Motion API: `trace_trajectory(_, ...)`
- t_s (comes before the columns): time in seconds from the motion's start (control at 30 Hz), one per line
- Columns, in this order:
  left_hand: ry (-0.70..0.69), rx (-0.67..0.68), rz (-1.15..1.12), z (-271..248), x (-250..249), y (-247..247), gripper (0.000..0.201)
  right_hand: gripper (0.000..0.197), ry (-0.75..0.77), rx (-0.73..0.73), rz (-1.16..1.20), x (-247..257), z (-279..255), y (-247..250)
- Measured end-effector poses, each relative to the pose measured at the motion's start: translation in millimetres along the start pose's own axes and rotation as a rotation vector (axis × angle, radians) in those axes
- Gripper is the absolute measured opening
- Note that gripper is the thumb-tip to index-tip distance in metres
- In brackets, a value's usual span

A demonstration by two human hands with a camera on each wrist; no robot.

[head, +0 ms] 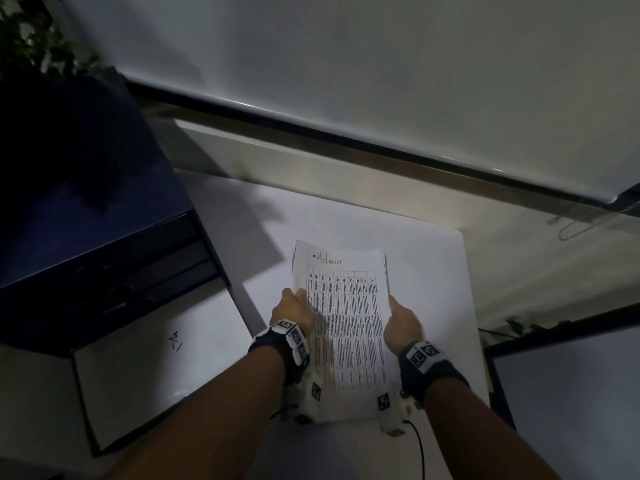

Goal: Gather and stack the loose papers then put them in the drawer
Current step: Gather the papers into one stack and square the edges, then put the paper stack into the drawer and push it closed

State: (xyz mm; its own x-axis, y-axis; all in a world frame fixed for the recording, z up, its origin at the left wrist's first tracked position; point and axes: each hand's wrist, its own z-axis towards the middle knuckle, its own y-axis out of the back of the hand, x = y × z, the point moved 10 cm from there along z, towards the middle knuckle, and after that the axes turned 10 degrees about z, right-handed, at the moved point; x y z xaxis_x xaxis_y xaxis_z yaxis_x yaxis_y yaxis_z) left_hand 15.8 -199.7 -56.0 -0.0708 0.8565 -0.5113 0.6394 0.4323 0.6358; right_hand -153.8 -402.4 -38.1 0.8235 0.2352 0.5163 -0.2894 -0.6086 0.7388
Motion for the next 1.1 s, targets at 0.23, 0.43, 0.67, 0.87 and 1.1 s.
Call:
trace_trajectory(0.23, -0.104, -0.170, -0.101, -11.9, -5.3, 17.5, 0.031, 0.032, -0.071, 0.019, 0.265, -10.3, -9.4, -4.3)
trace_trajectory(0.43, -0.201, -0.198, -0.246, -34.7, -32.9, 49.3, 0.038, 0.032, 0.199, -0.085, 0.402, 14.8, -21.1, 48.2)
trace_trajectory(0.67, -0.209, -0.237, -0.258, -83.4, -7.6, 65.7, 0.035, 0.032, 0.414, -0.051, 0.478, 59.2, -38.3, 69.5)
trace_trajectory(0.87, -0.076, -0.412, -0.275, -133.4, 69.2, 94.7, 0.031, 0.039, 0.514, 0.123, 0.376, 87.6, -81.0, 19.9)
trace_trajectory(1.1, 0.156, -0.504, -0.431, -190.7, 187.6, 111.5, 0.030, 0.040, 0.561, 0.372, 0.220, 119.4, -137.0, -72.6)
